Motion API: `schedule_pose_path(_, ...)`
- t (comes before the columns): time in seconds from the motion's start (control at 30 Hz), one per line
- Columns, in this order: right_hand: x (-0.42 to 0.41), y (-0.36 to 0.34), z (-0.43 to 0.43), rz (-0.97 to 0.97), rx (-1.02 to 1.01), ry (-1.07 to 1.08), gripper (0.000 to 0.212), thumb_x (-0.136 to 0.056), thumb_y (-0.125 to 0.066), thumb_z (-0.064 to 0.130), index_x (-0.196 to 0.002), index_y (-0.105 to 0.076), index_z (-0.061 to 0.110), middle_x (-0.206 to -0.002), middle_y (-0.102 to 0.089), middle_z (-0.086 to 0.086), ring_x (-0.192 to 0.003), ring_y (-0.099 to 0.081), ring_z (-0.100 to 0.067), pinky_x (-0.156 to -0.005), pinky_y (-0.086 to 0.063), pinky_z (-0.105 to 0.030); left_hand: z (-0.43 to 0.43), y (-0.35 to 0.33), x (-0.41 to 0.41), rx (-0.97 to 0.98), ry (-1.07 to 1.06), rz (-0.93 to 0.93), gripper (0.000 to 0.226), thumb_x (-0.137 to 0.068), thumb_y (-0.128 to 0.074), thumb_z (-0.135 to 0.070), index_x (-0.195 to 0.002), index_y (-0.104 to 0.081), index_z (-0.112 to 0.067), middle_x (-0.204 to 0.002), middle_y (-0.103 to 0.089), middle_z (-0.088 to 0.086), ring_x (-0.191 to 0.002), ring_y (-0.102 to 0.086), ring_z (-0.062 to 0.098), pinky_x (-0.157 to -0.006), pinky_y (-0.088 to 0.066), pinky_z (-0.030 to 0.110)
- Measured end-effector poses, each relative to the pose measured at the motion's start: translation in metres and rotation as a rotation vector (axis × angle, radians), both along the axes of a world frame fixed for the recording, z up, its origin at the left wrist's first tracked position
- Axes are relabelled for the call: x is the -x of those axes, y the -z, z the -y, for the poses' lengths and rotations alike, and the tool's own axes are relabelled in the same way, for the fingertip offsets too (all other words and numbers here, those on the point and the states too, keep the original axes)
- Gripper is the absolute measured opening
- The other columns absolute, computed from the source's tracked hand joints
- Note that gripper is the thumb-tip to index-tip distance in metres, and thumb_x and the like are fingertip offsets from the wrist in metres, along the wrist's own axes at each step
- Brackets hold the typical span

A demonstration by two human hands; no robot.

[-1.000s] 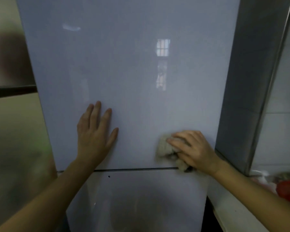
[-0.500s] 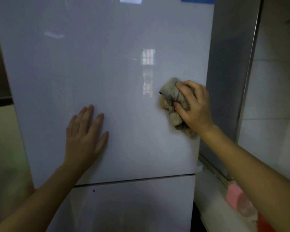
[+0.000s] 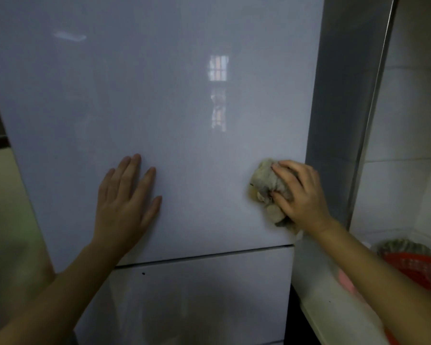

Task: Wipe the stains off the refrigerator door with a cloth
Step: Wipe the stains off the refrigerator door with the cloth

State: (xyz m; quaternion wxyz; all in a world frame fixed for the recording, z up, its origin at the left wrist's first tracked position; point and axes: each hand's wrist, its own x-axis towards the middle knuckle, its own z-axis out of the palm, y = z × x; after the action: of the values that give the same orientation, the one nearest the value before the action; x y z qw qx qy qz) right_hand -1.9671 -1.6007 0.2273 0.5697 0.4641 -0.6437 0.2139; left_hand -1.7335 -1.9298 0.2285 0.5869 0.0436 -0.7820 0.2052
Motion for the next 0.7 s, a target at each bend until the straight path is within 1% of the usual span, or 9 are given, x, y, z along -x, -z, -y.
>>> schedule_pose_path(0.1, -0.001, 0.011, -0.001, -0.037, -0.052, -0.002, 0.051, -0.097, -0.063, 0.038, -0.139, -0.052, 0.013, -0.135, -0.051, -0.012, -0.117, -0.054, -0.032, -0.099, -0.042, -0.041, 0.004, 0.002, 0.002, 0.033, 0.012, -0.008, 0.055, -0.099, -0.056, -0.036, -0.143, -0.055, -0.002, -0.156, -0.041, 0.028, -0.144, -0.041, 0.045, -0.118, -0.031, 0.057)
schedule_pose_path(0.2, -0.006, 0.055, 0.003, -0.033, -0.138, -0.035, 0.047, -0.100, -0.059, 0.041, -0.139, -0.052, 0.016, -0.134, -0.051, -0.009, -0.117, -0.055, -0.029, -0.097, -0.043, -0.041, 0.003, 0.006, 0.003, 0.009, 0.010, -0.015, 0.056, -0.100, -0.055, -0.035, -0.144, -0.053, -0.001, -0.157, -0.039, 0.029, -0.146, -0.037, 0.045, -0.120, -0.027, 0.057)
schedule_pose_path(0.33, -0.018, 0.108, 0.007, 0.055, -0.213, -0.024, 0.052, -0.093, -0.067, 0.036, -0.138, -0.051, 0.016, -0.133, -0.051, -0.008, -0.116, -0.054, -0.027, -0.096, -0.044, -0.040, -0.004, 0.013, -0.001, -0.057, 0.025, 0.035, 0.053, -0.101, -0.056, -0.034, -0.142, -0.054, 0.000, -0.157, -0.039, 0.030, -0.145, -0.038, 0.046, -0.119, -0.030, 0.059)
schedule_pose_path(0.43, -0.028, 0.117, 0.007, 0.153, -0.203, -0.001, 0.055, -0.088, -0.068, 0.032, -0.137, -0.051, 0.015, -0.132, -0.051, -0.008, -0.116, -0.054, -0.027, -0.096, -0.044, -0.040, -0.009, 0.020, -0.012, -0.106, 0.034, 0.081, 0.052, -0.101, -0.055, -0.035, -0.141, -0.056, -0.001, -0.156, -0.041, 0.028, -0.144, -0.041, 0.046, -0.116, -0.033, 0.058)
schedule_pose_path(0.5, -0.035, 0.115, 0.008, 0.223, -0.191, 0.010, 0.051, -0.088, -0.067, 0.029, -0.135, -0.055, 0.013, -0.129, -0.053, -0.008, -0.114, -0.055, -0.027, -0.096, -0.046, -0.040, -0.014, 0.025, -0.018, -0.150, 0.047, 0.115, 0.051, -0.100, -0.056, -0.035, -0.140, -0.058, -0.002, -0.156, -0.043, 0.027, -0.143, -0.044, 0.045, -0.114, -0.036, 0.057)
schedule_pose_path(0.6, -0.053, 0.107, 0.008, 0.387, -0.168, -0.010, 0.041, -0.089, -0.064, 0.024, -0.128, -0.063, 0.010, -0.124, -0.060, -0.007, -0.110, -0.058, -0.027, -0.094, -0.049, -0.040, -0.029, 0.029, -0.035, -0.278, 0.060, 0.190, 0.046, -0.100, -0.056, -0.034, -0.135, -0.062, -0.003, -0.149, -0.052, 0.024, -0.135, -0.052, 0.042, -0.108, -0.042, 0.053)
schedule_pose_path(0.67, -0.074, 0.104, 0.004, 0.525, -0.194, -0.022, 0.037, -0.089, -0.063, 0.021, -0.125, -0.065, 0.013, -0.120, -0.063, -0.003, -0.107, -0.060, -0.025, -0.090, -0.050, -0.039, -0.045, 0.036, -0.055, -0.455, 0.060, 0.256, 0.044, -0.100, -0.052, -0.036, -0.129, -0.067, -0.006, -0.140, -0.061, 0.019, -0.126, -0.060, 0.040, -0.102, -0.044, 0.050)
schedule_pose_path(0.7, -0.088, 0.104, 0.001, 0.613, -0.208, -0.025, 0.036, -0.089, -0.064, 0.019, -0.124, -0.065, 0.016, -0.119, -0.064, 0.000, -0.106, -0.060, -0.024, -0.089, -0.049, -0.036, -0.055, 0.042, -0.068, -0.570, 0.057, 0.309, 0.046, -0.099, -0.048, -0.038, -0.129, -0.067, -0.008, -0.136, -0.065, 0.016, -0.121, -0.062, 0.039, -0.099, -0.046, 0.049)
